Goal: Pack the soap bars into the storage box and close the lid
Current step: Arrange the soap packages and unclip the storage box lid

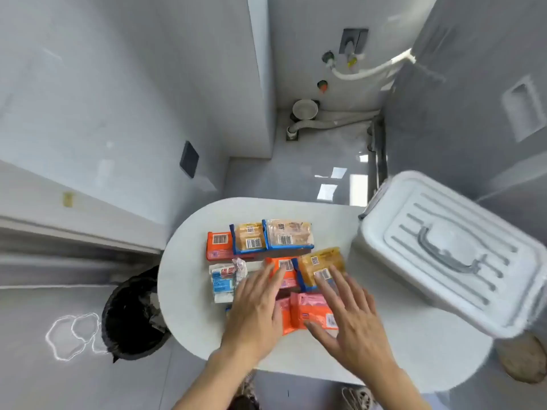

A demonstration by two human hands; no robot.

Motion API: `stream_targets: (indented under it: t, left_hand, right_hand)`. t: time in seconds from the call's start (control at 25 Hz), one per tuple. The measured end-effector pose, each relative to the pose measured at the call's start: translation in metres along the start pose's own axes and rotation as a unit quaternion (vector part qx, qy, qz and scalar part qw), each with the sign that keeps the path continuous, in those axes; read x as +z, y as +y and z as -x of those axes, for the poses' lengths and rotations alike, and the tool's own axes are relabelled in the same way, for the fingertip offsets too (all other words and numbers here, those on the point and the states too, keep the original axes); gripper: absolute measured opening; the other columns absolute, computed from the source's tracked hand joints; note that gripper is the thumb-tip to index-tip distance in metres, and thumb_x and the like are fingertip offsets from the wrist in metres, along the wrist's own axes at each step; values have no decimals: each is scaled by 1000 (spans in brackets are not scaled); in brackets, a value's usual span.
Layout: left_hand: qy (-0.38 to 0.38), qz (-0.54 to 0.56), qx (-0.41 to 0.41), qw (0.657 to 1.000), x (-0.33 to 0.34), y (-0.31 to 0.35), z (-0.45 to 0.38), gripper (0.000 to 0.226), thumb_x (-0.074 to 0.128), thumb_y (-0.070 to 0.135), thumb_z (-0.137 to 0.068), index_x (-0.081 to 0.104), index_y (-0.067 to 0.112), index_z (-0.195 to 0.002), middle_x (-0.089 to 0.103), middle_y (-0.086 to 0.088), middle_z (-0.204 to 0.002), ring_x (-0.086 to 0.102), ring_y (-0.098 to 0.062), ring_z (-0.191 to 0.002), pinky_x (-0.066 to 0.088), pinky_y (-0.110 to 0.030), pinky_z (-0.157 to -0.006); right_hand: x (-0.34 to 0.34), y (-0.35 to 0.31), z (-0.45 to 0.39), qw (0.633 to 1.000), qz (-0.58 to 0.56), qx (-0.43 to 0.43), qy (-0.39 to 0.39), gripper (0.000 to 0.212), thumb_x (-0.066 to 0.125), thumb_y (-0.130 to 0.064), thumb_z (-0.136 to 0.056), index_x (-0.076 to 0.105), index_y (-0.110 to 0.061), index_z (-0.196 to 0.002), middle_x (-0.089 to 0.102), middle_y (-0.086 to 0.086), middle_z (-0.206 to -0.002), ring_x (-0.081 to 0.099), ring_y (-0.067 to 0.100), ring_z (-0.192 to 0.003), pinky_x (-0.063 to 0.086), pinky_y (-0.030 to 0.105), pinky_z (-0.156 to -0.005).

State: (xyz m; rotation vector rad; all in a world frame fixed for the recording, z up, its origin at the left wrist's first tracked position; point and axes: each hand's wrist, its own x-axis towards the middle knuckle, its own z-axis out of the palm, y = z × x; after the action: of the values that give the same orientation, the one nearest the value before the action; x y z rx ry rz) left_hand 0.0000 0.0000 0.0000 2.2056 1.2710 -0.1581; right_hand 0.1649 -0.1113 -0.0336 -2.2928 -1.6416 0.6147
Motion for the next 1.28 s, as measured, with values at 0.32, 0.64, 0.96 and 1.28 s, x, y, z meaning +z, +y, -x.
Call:
stream_targets:
  t: [0.32, 0.64, 0.96, 1.28]
  left_hand:
    - [53, -191, 198, 960, 80, -41, -97, 79, 41, 59, -82, 16, 33, -152, 31, -4, -158, 18, -26, -147, 17, -63, -114]
    - [114, -123, 262, 950, 93, -52, -111, 78, 44, 57, -80, 13, 42, -150, 42, 14, -150, 24, -12, -143, 30, -48, -114]
    - [39, -151, 271, 950, 86, -53, -89, 74, 55, 58, -82, 24, 44, -147, 40, 4, -150, 32, -15, -138, 34, -42, -111]
    - [-89, -81, 212, 970, 75, -26, -68, 45, 66, 40, -79, 60, 39, -124, 62, 9, -128, 55, -14, -117, 41, -40, -103]
  right_hand:
    - [100, 65, -67, 979, -10, -172, 106, 72, 45, -66, -88, 34, -31, -150, 28, 5, -160, 24, 34, -146, 23, 60, -112]
    - [113, 71, -69, 973, -27, -144, 180, 63, 35, -69, -89, 33, -44, -147, 37, -11, -154, 31, 21, -143, 31, 51, -107]
    - [107, 64, -35, 981, 60, -47, 178, 86, 19, -92, -72, 32, -48, -145, 57, -14, -130, 41, 20, -116, 32, 42, -93]
    - [78, 65, 21, 986, 39, -84, 138, 70, 48, -71, -79, 48, -34, -138, 50, -10, -140, 48, 16, -122, 40, 33, -100]
